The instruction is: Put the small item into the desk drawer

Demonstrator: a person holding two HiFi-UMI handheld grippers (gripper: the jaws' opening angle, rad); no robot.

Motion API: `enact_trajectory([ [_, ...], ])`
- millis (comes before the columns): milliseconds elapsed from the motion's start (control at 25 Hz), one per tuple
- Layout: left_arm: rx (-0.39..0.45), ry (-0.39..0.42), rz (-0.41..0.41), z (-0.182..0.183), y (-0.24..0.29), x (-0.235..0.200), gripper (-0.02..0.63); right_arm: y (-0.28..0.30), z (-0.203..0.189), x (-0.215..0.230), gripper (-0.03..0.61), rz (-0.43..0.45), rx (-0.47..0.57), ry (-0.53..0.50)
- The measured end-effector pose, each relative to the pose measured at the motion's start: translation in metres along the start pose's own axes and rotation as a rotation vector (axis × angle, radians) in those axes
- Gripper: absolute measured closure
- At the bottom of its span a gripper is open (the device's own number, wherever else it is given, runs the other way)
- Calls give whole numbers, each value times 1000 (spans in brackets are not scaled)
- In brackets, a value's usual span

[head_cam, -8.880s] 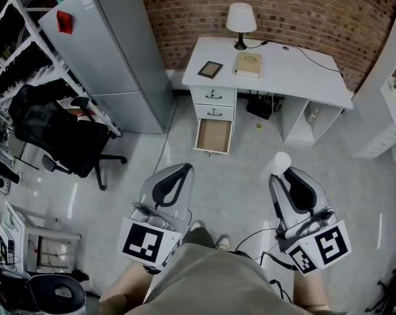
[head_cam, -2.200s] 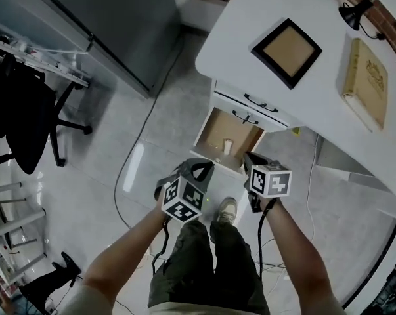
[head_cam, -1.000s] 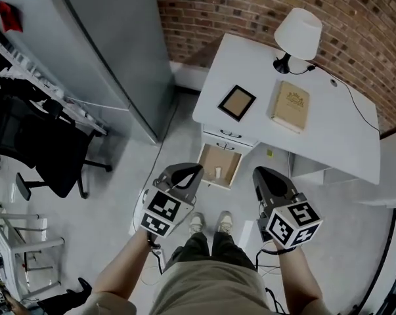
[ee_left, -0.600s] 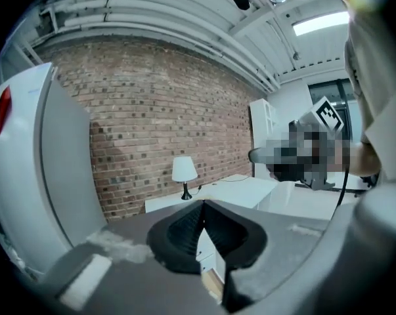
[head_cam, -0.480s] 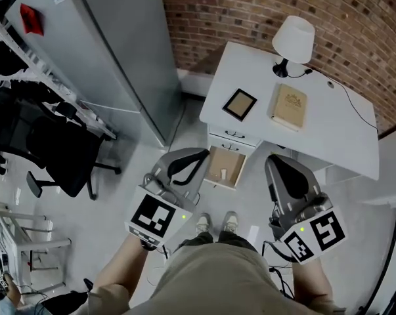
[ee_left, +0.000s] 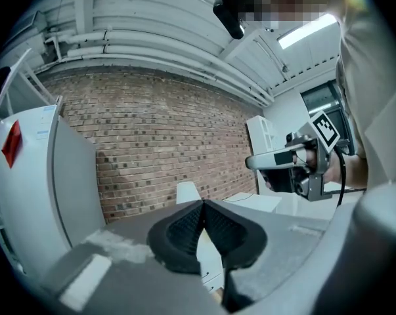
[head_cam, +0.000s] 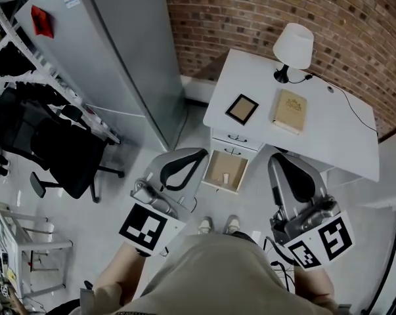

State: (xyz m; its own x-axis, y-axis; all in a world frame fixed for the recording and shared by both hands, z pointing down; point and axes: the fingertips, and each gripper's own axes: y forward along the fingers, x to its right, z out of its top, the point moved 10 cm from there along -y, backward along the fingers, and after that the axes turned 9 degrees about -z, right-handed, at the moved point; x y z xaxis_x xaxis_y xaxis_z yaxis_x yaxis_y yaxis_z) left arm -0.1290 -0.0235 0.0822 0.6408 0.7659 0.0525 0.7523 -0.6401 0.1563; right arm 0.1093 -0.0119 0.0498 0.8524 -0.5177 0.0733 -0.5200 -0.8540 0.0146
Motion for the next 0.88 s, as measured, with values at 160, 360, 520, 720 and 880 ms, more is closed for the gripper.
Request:
enact_trajectory([
  [160, -8, -16, 17, -1, 1, -4, 611, 3, -4, 3, 575, 3, -29, -7],
  [360, -14, -34, 15, -5, 5, -9, 611, 9, -10, 5, 575, 5, -56, -10],
  [520, -19, -36, 12, -9, 9, -11, 611, 13, -13, 9, 575, 5, -67, -9],
  [720, -27, -41, 13, -11, 13, -15, 611, 19, -16, 12, 575, 3, -70, 6],
  [880, -33, -46, 28, -12, 15, -21, 611, 27, -18, 15, 575, 0, -72, -3],
])
